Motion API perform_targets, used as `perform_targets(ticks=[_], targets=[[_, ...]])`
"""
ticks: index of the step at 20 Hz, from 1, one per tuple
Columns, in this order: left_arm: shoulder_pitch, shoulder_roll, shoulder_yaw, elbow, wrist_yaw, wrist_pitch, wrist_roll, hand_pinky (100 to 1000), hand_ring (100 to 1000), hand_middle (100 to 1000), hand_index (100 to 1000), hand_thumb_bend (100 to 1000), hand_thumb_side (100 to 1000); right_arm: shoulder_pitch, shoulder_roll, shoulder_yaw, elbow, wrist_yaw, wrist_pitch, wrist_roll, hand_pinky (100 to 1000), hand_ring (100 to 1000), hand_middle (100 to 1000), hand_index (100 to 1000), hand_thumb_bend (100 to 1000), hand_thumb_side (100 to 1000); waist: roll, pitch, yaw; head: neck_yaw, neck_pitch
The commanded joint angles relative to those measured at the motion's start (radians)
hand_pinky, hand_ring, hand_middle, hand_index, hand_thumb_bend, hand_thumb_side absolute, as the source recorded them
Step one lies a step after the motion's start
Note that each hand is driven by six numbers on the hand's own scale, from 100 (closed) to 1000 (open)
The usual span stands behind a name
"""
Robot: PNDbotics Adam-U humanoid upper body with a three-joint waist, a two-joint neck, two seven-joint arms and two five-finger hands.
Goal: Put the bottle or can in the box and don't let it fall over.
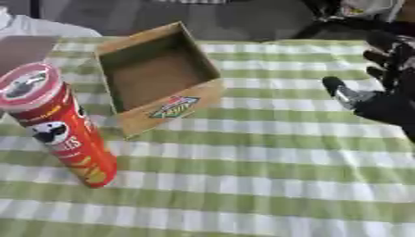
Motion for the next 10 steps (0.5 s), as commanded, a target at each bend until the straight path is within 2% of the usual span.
perform_targets(ticks=[1,10], targets=[[-0.005,0.017,0.01,-0.016,-0.001,-0.005,0.0,621,755,716,784,593,568,-0.012,-0.023,-0.006,-0.022,-0.005,0.0,0.0,1000,1000,1000,968,440,100,0.002,-0.011,0.003,0.007,-0.017],[0.024,0.051,0.001,-0.038,-0.008,0.009,-0.015,623,757,720,789,599,569,-0.01,-0.026,-0.006,-0.023,-0.004,0.0,0.001,1000,1000,1000,968,441,100,0.003,-0.009,0.002,0.012,-0.015]])
